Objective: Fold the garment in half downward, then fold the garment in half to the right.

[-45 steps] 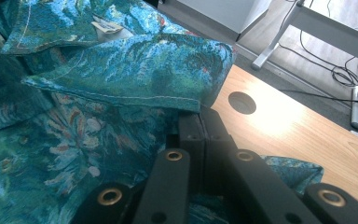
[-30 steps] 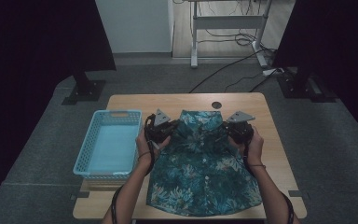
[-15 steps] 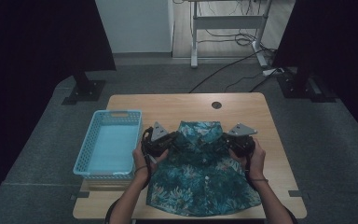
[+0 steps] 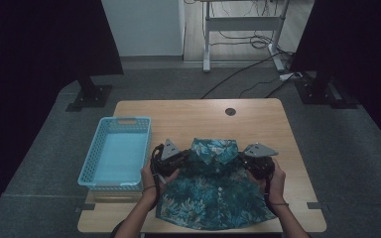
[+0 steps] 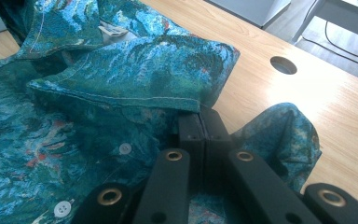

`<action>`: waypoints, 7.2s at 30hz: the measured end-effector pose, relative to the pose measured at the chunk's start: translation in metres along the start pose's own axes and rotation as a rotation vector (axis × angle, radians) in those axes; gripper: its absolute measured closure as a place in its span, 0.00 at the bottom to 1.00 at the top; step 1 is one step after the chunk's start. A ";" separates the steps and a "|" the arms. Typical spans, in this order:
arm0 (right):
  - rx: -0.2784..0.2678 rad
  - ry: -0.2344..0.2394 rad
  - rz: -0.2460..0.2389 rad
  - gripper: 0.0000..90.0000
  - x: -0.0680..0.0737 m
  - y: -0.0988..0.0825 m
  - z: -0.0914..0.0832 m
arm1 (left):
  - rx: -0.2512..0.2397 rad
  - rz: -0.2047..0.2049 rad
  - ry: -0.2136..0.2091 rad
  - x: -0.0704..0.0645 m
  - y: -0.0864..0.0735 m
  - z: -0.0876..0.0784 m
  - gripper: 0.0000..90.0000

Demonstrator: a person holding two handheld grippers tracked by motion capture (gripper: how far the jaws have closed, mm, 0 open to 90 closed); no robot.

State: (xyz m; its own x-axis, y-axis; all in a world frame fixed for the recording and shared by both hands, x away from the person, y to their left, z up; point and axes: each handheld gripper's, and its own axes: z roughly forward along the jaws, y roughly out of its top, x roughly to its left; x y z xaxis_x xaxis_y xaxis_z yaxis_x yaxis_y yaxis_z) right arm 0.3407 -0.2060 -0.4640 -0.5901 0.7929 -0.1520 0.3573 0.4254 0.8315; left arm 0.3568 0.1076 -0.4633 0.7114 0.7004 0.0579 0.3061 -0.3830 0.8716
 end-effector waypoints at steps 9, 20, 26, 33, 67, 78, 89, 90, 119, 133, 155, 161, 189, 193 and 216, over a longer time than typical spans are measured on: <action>-0.017 0.034 0.018 0.99 0.010 -0.011 -0.016 | -0.004 -0.028 -0.051 -0.011 -0.012 -0.016 0.97; -0.009 0.064 0.008 0.99 0.049 -0.041 -0.045 | 0.010 -0.043 -0.096 -0.044 -0.050 -0.043 0.97; -0.021 0.084 0.008 0.99 0.064 -0.047 -0.061 | 0.028 -0.031 -0.115 -0.060 -0.064 -0.055 0.97; -0.002 0.104 0.007 0.99 0.077 -0.065 -0.071 | 0.064 -0.029 -0.142 -0.071 -0.082 -0.063 0.96; 0.136 0.216 0.133 0.94 0.065 -0.128 -0.046 | 0.213 -0.062 -0.199 -0.082 -0.117 -0.037 0.94; 0.137 0.208 0.154 0.93 0.045 -0.126 -0.036 | 0.213 -0.076 -0.196 -0.076 -0.107 -0.017 0.94; 0.135 0.200 0.176 0.93 0.031 -0.126 -0.032 | 0.210 -0.100 -0.206 -0.070 -0.100 -0.003 0.93; 0.134 0.199 0.178 0.93 0.029 -0.126 -0.031 | 0.210 -0.101 -0.206 -0.070 -0.099 -0.002 0.93; 0.106 0.148 0.286 0.89 -0.033 -0.142 -0.034 | 0.201 -0.163 -0.273 -0.073 -0.070 0.055 0.93; 0.111 0.105 0.229 0.68 -0.026 -0.140 -0.034 | 0.205 -0.134 -0.269 -0.083 -0.065 0.058 0.78; 0.033 0.100 0.197 0.26 0.008 -0.124 -0.049 | 0.131 -0.142 -0.236 -0.078 -0.056 0.021 0.34; 0.025 0.138 0.168 0.25 0.024 -0.120 -0.051 | 0.156 -0.157 -0.213 -0.075 -0.067 0.010 0.31; 0.026 0.177 0.101 0.24 0.050 -0.114 -0.053 | 0.175 -0.219 -0.120 -0.055 -0.094 -0.018 0.31; 0.020 0.178 0.096 0.24 0.051 -0.114 -0.053 | 0.181 -0.226 -0.121 -0.052 -0.094 -0.017 0.28; 0.044 0.186 0.052 0.24 0.061 -0.115 -0.049 | 0.171 -0.256 -0.108 -0.038 -0.086 -0.013 0.26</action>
State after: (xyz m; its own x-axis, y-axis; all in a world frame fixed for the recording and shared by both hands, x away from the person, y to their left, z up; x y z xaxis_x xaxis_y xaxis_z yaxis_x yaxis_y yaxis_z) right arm 0.2276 -0.2277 -0.5428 -0.6918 0.7221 -0.0045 0.4200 0.4075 0.8109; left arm 0.2951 0.1216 -0.5343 0.6579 0.7226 -0.2125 0.5790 -0.3048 0.7562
